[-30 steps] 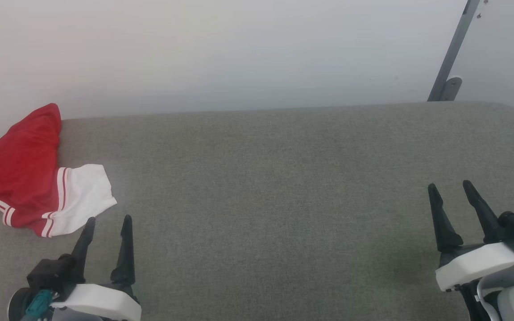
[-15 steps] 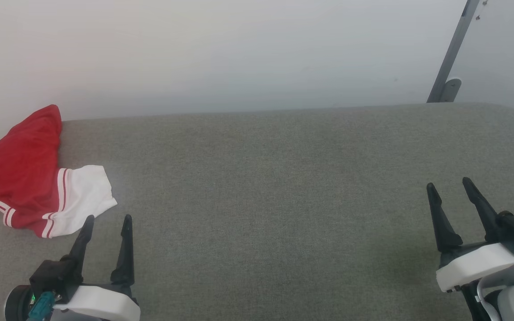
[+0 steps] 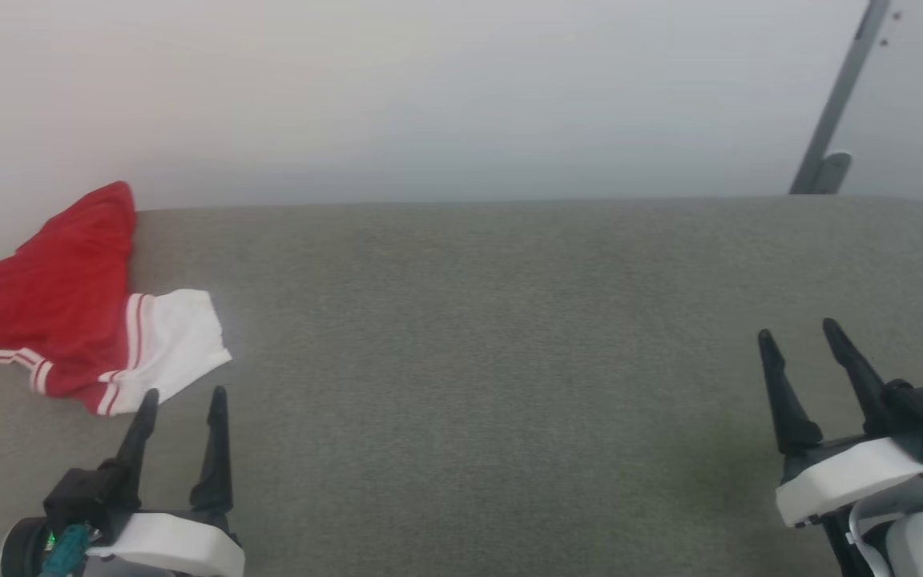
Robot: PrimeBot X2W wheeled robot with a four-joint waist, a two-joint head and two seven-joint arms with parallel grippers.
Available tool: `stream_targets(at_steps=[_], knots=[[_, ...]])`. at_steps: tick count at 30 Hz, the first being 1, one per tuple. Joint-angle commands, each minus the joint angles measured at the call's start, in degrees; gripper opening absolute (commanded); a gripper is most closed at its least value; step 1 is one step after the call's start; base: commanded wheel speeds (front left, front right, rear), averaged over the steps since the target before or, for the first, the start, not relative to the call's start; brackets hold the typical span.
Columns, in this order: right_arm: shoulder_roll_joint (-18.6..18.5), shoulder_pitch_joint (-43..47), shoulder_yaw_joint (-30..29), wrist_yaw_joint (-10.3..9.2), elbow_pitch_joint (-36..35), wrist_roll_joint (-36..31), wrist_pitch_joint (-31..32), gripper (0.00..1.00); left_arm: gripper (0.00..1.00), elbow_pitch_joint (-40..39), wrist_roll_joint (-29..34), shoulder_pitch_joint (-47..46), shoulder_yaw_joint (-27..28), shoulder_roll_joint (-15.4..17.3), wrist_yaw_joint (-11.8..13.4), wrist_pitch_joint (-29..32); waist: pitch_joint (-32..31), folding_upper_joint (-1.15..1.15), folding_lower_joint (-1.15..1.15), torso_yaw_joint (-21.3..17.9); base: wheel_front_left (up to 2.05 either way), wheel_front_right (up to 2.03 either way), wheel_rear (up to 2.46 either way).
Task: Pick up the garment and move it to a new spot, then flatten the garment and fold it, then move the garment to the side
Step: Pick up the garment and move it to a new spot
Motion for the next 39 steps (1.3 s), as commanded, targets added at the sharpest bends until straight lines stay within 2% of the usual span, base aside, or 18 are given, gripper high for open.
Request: stream_targets(at_steps=[1, 6, 17, 23, 31, 39], knots=[[0.07, -0.02, 0.77, 0.00, -0.38, 0.19, 0.23, 1.00, 1.00, 0.22, -0.83, -0.36, 0.65, 0.34, 0.57, -0.27, -0.50, 0.00, 0.00, 1.72, 0.00, 0.00, 0.00], [0.11, -0.37, 2.43, 0.00, -0.42, 0.55, 0.43, 1.00, 1.00, 0.24, -1.03, -0.43, 1.40, 0.73, 1.13, -0.06, -1.14, 0.00, 0.00, 4.57, 0.00, 0.00, 0.00], [0.64, -1.43, 6.21, -0.01, 0.34, 1.30, 0.49, 1.00, 1.00, -1.67, -1.93, 0.68, 2.92, 1.98, 2.66, 1.60, -2.96, 0.00, 0.00, 13.47, 0.00, 0.00, 0.00], [1.15, -1.96, 7.84, -0.01, 0.99, 1.59, 0.21, 1.00, 1.00, -2.89, -2.80, 1.35, 3.88, 2.61, 3.30, 2.56, -3.60, 0.00, 0.00, 16.60, 0.00, 0.00, 0.00], [1.11, -1.87, 8.22, -0.01, 1.46, 1.82, -0.25, 1.00, 1.00, -4.72, -4.86, 1.94, 4.45, 2.64, 3.28, 4.21, -3.60, 0.00, 0.00, 18.03, 0.00, 0.00, 0.00], [0.18, -2.47, 7.81, -0.01, 0.68, 1.61, 0.52, 1.00, 1.00, -3.91, -7.14, -2.54, 4.56, 4.06, 1.81, 7.45, -1.60, 0.00, 0.00, 15.74, 0.00, 0.00, 0.00]])
